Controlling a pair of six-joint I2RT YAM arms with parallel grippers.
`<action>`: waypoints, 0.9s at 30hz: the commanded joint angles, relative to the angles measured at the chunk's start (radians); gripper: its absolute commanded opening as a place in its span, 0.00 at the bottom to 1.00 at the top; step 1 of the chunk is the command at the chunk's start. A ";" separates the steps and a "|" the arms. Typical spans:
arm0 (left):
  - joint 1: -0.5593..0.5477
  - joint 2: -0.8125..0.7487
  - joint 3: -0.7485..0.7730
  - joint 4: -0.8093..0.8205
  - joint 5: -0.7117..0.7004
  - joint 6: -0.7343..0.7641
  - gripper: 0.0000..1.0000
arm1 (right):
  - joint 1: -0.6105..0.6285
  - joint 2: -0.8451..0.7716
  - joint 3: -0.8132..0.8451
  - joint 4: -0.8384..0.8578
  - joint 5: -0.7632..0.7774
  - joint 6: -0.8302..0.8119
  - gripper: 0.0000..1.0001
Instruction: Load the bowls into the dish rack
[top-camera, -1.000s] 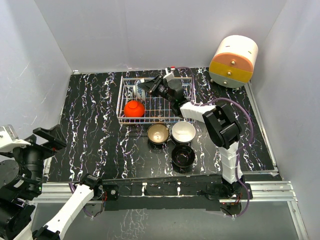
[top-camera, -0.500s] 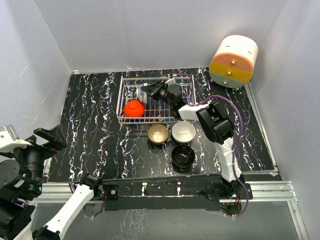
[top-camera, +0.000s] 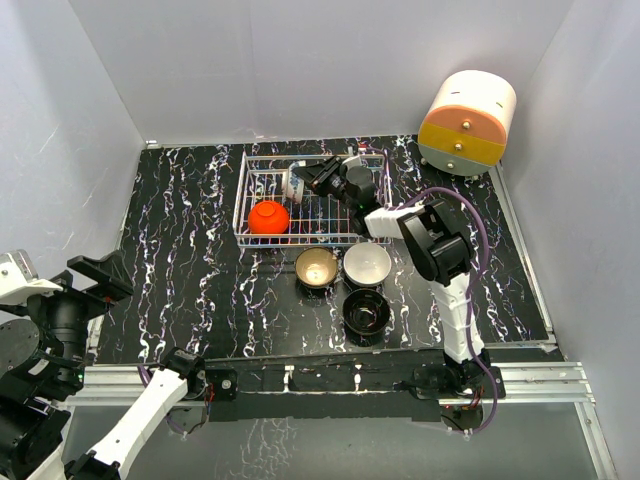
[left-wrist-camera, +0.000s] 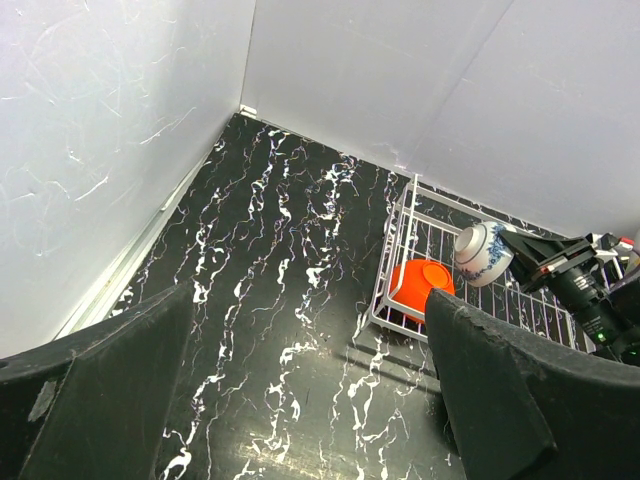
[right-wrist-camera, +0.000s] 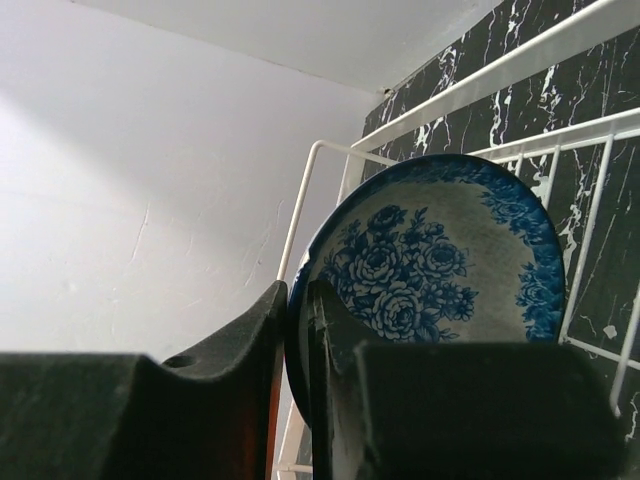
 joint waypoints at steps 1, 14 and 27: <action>-0.006 0.026 0.018 0.010 -0.001 0.013 0.97 | -0.039 -0.011 -0.052 0.010 0.024 0.029 0.17; -0.006 0.028 -0.001 0.017 0.024 -0.007 0.97 | -0.075 -0.105 -0.169 -0.092 0.084 -0.001 0.22; -0.006 0.019 -0.008 0.015 0.023 -0.010 0.97 | -0.086 -0.140 -0.164 -0.249 0.118 -0.010 0.46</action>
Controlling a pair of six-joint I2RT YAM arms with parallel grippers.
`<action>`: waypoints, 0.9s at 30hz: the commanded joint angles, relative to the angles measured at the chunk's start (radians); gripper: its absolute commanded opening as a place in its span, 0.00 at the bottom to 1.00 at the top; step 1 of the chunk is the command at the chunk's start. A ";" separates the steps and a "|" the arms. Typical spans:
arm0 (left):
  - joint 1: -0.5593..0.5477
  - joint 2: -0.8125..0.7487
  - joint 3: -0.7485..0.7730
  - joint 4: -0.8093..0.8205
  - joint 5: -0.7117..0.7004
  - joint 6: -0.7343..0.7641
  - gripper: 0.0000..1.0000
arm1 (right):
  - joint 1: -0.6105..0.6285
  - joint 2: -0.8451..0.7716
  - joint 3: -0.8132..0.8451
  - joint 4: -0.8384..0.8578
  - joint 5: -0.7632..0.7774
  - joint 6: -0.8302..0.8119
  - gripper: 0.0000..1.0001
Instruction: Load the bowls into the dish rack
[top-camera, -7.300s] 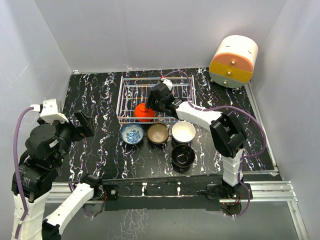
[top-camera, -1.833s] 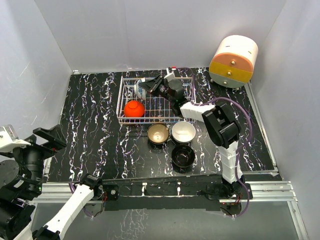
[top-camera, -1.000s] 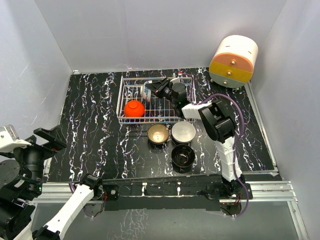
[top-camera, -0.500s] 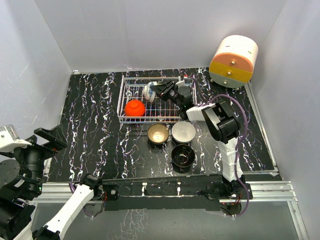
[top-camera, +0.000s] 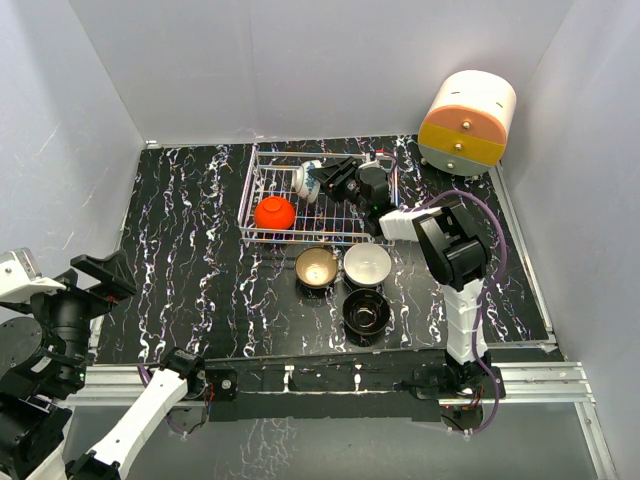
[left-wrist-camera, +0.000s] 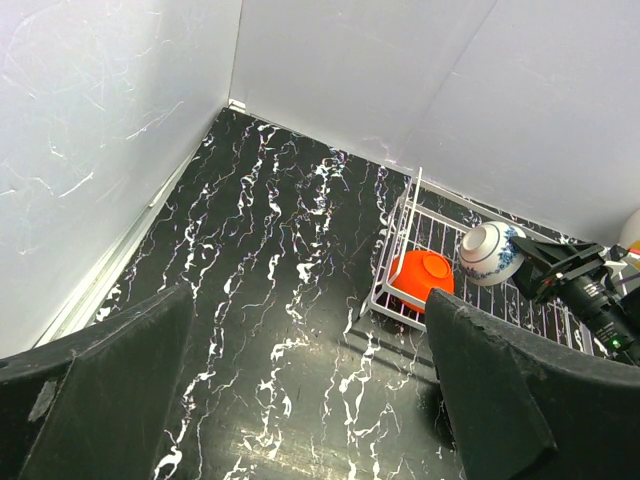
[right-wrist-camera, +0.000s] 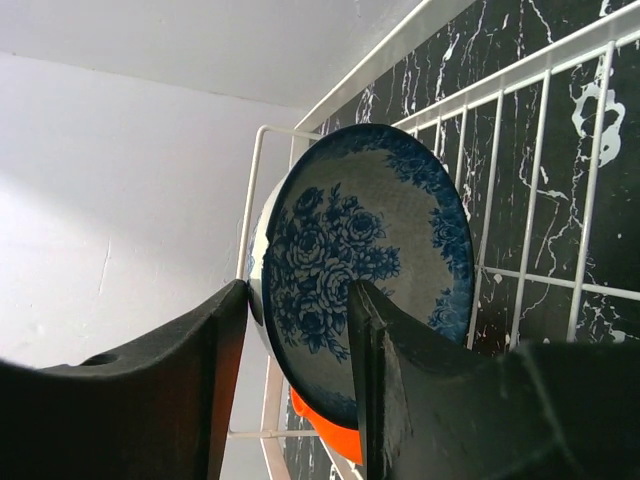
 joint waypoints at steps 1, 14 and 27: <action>-0.007 0.017 0.000 0.012 -0.001 0.005 0.97 | -0.027 -0.032 -0.018 -0.158 0.093 -0.007 0.46; -0.006 0.012 -0.010 0.020 0.009 -0.002 0.97 | -0.027 -0.115 -0.039 -0.302 0.194 -0.035 0.48; -0.006 0.010 -0.010 0.023 0.018 -0.005 0.97 | -0.027 -0.195 -0.064 -0.410 0.256 -0.066 0.52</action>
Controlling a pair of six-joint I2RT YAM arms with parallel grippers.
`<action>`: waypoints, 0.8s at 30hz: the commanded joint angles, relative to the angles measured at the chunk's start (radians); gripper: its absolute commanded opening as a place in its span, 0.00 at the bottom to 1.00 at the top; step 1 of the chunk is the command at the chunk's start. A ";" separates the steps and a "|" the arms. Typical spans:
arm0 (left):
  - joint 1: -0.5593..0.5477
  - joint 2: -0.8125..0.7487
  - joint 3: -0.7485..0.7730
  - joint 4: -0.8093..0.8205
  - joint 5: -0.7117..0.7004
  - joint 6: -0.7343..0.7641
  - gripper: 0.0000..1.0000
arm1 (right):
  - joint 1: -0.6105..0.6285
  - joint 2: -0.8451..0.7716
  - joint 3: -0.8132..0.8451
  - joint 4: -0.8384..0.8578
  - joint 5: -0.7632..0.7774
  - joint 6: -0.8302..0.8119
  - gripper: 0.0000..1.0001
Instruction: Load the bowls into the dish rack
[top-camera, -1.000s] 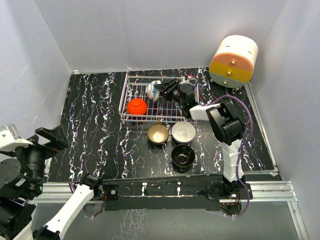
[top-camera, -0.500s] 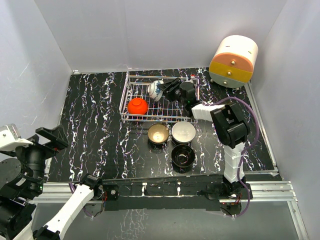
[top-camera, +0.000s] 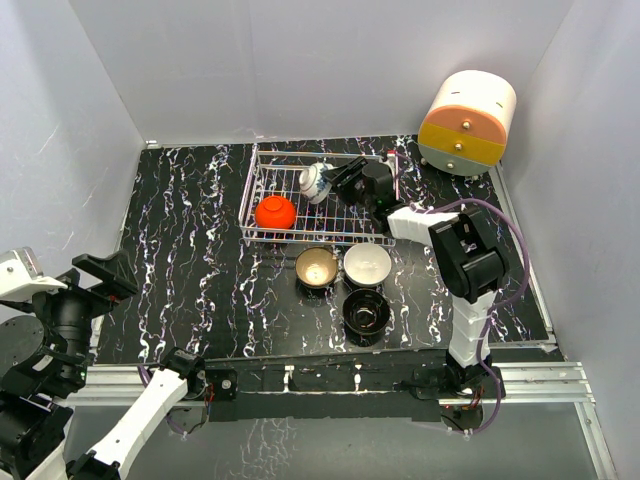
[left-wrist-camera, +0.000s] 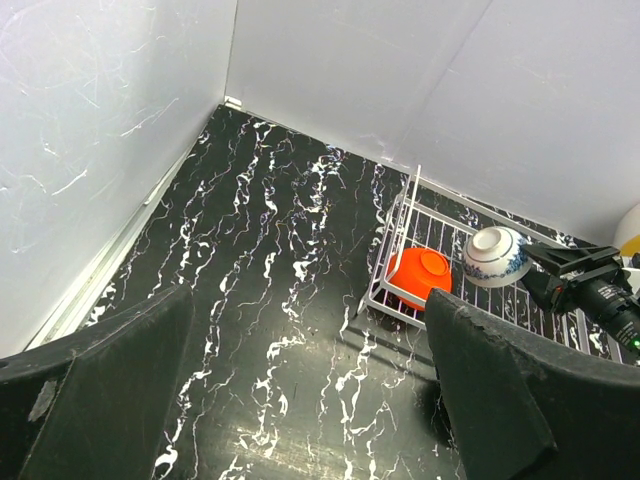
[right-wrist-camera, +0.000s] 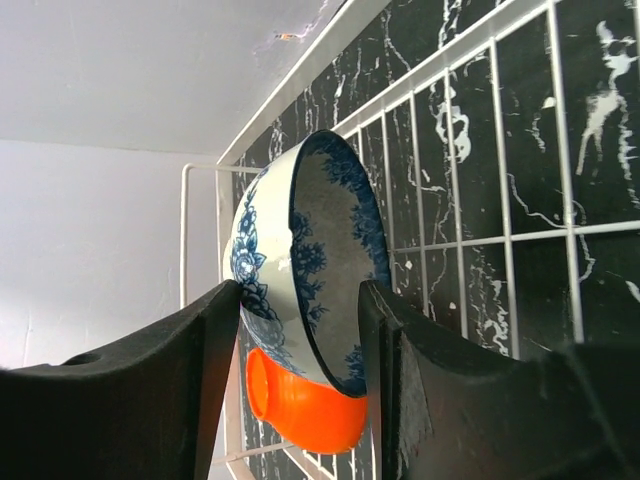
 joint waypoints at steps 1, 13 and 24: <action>-0.005 0.010 -0.004 0.023 0.013 0.001 0.97 | -0.024 -0.062 -0.035 -0.126 0.100 -0.020 0.52; -0.006 0.005 -0.009 0.031 0.028 -0.004 0.97 | -0.024 -0.089 0.001 -0.237 0.128 -0.118 0.52; -0.005 -0.005 -0.019 0.030 0.032 -0.010 0.97 | -0.024 -0.063 0.140 -0.472 0.164 -0.277 0.54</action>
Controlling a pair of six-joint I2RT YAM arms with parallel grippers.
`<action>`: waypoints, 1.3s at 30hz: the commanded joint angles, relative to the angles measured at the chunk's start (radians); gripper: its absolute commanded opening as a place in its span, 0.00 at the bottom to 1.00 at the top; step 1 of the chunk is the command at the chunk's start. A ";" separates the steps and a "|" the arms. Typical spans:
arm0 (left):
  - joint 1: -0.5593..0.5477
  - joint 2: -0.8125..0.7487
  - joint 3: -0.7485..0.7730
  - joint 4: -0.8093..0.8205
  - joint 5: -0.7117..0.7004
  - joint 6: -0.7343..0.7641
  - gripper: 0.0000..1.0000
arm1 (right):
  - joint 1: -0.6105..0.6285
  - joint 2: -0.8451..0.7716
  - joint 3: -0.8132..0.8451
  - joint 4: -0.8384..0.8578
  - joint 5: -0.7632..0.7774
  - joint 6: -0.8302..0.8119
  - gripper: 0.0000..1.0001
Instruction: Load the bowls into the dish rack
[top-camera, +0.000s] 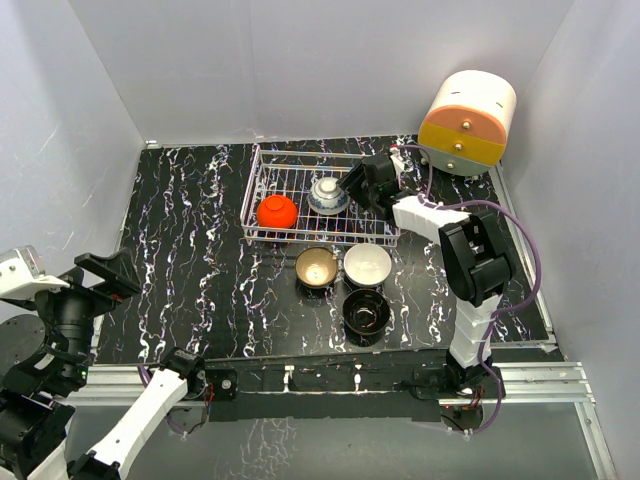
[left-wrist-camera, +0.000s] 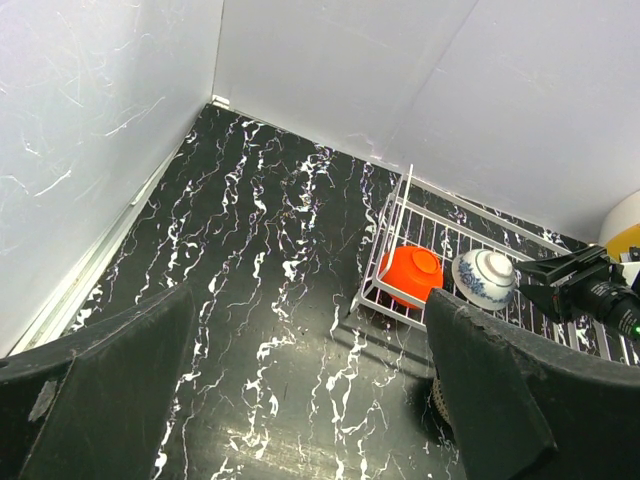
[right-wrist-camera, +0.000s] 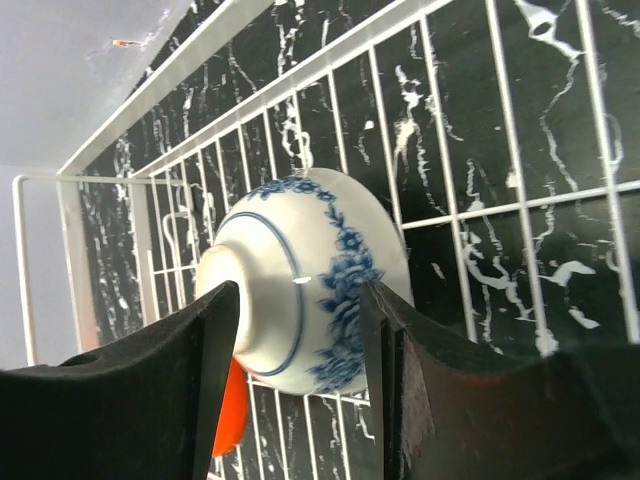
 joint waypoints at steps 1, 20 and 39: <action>-0.005 -0.004 -0.010 0.012 0.009 -0.003 0.97 | -0.009 -0.007 0.063 -0.102 0.040 -0.091 0.54; -0.005 -0.016 -0.050 0.022 0.006 -0.002 0.97 | 0.132 -0.220 -0.012 -0.255 0.357 -0.391 0.54; -0.005 -0.028 -0.065 0.021 -0.024 0.015 0.97 | 0.129 -0.016 0.170 -0.363 0.396 -0.492 0.54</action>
